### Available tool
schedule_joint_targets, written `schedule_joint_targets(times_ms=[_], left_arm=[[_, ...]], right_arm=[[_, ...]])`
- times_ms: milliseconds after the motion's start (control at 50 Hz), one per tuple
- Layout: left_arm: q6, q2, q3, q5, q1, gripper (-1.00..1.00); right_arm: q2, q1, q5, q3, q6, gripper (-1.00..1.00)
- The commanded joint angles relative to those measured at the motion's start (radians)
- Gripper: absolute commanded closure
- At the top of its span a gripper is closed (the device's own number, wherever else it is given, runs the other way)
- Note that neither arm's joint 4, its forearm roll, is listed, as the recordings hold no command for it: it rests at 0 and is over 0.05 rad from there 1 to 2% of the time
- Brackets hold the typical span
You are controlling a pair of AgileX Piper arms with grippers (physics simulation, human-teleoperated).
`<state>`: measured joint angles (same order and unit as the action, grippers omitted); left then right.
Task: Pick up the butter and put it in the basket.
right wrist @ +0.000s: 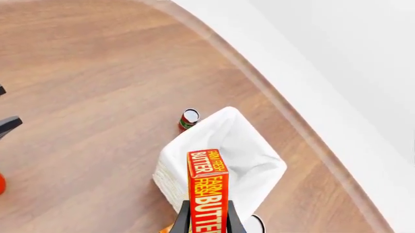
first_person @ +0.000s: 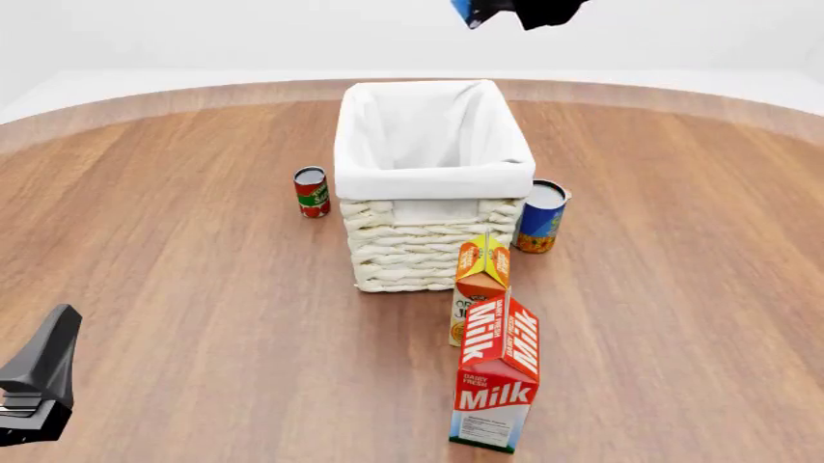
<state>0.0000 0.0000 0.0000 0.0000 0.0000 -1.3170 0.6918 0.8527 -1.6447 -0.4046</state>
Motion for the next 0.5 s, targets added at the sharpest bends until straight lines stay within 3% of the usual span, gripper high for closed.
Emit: schedule_joint_targets(times_ms=[20, 500], left_arm=[[0.000, 0.000, 0.000, 0.000, 0.000, -1.00], [0.000, 0.000, 0.000, 0.000, 0.000, -1.00]], right_arm=[[-0.073, -0.019, 0.023, -0.102, 0.004, 1.00], [-0.177, -0.026, 0.039, -0.154, 0.004, 1.00]])
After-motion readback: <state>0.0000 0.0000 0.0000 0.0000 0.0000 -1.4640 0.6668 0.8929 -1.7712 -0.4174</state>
